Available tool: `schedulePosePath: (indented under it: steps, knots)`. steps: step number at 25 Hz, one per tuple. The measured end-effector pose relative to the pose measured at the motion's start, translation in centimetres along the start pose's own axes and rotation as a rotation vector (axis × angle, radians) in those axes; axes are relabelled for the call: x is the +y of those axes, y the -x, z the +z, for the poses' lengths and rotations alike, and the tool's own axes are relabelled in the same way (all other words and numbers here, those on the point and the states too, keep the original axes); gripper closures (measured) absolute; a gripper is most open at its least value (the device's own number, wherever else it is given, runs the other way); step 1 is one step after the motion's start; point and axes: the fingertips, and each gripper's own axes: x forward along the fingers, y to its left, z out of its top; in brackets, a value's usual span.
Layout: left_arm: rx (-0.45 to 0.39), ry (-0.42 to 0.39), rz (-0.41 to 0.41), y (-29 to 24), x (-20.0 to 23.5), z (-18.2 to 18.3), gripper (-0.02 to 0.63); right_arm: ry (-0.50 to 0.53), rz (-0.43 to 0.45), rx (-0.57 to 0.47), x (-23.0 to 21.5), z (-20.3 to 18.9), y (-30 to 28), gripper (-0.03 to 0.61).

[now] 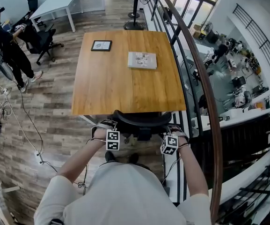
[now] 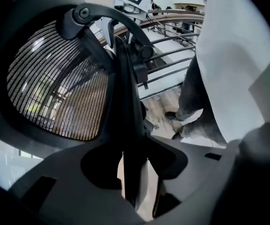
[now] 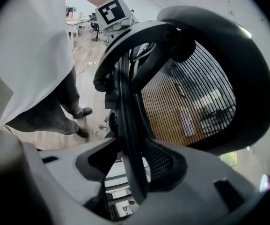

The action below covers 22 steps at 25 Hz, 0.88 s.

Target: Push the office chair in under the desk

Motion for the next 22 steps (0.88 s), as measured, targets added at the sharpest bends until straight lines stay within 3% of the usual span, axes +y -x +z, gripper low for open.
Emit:
schedulePosePath:
  steps: [4,10,16,22]
  knots:
    - [-0.019,0.007,0.017,1.3,0.5,-0.2,0.428,-0.063,-0.026,-0.011,-0.1,0.1,1.1,0.405]
    - [-0.115,0.112,0.056,4.4,1.4,0.0,0.422,-0.235,-0.097,-0.099,-1.8,1.8,4.3,0.405]
    - [-0.201,0.141,0.144,8.6,3.5,0.7,0.420,-0.347,-0.130,-0.160,-3.3,3.0,7.7,0.405]
    - [-0.366,0.289,0.181,13.3,6.1,1.7,0.420,-0.511,-0.128,-0.270,-5.0,4.3,11.4,0.405]
